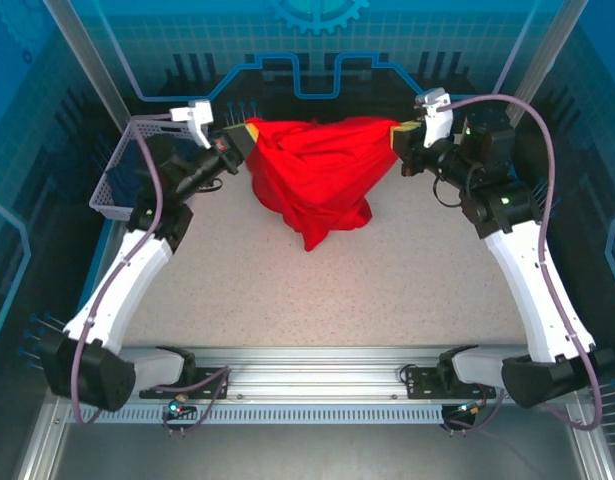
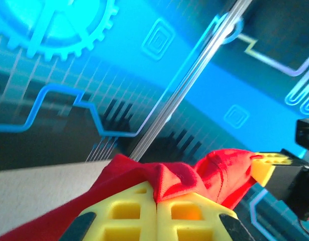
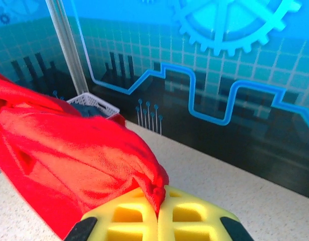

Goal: Fold the inside-out t-shirt

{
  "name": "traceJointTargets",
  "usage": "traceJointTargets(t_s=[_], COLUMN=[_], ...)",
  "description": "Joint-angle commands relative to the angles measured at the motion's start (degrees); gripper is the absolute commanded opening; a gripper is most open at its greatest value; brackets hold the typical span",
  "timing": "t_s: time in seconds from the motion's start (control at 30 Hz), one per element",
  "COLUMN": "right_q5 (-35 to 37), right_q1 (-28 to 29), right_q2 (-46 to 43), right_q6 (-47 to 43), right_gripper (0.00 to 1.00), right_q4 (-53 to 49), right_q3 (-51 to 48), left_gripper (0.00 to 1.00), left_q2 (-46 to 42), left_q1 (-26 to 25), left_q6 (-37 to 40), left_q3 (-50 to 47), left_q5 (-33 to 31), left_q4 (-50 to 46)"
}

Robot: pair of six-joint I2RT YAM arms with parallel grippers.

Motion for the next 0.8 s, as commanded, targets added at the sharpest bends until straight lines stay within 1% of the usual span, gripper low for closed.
traceJointTargets(t_s=[0.0, 0.13, 0.23, 0.33, 0.4, 0.47, 0.6, 0.7, 0.77], right_q5=[3.76, 4.82, 5.67, 6.88, 8.10, 9.43, 14.19, 15.41, 13.89], right_q1=[0.57, 2.02, 3.44, 4.61, 4.62, 4.64, 3.07, 0.50, -0.03], right_q2=[-0.83, -4.14, -5.78, -5.60, -5.56, -5.54, -6.32, -8.46, -9.98], right_q6=[0.96, 2.48, 3.81, 5.64, 6.81, 7.56, 8.69, 10.06, 9.62], right_gripper=[0.00, 0.00, 0.00, 0.00, 0.00, 0.00, 0.00, 0.00, 0.00], right_q4=[0.59, 3.29, 4.96, 2.93, 2.18, 1.93, 2.29, 4.52, 6.45], right_q3=[-5.09, -17.34, -27.10, -33.00, -34.41, -32.72, -22.53, -16.35, -15.50], left_gripper=[0.00, 0.00, 0.00, 0.00, 0.00, 0.00, 0.00, 0.00, 0.00], left_q2=[0.87, 0.59, 1.90, 1.67, 1.58, 2.36, 4.16, 3.31, 3.10], left_q1=[1.00, 1.09, 1.11, 1.10, 1.10, 1.10, 1.06, 1.34, 1.37], left_q6=[-1.21, 0.60, 1.90, 3.88, 4.12, 3.51, 0.93, 0.34, 1.09], left_q3=[-5.52, -12.58, -18.50, -22.18, -22.14, -19.70, -10.79, -4.93, -3.03], left_q5=[-1.86, -6.28, -7.32, -8.78, -9.07, -8.43, -6.37, -8.40, -9.49], left_q4=[0.93, -1.74, -1.99, -3.08, -3.50, -3.81, -3.32, -4.41, -5.27])
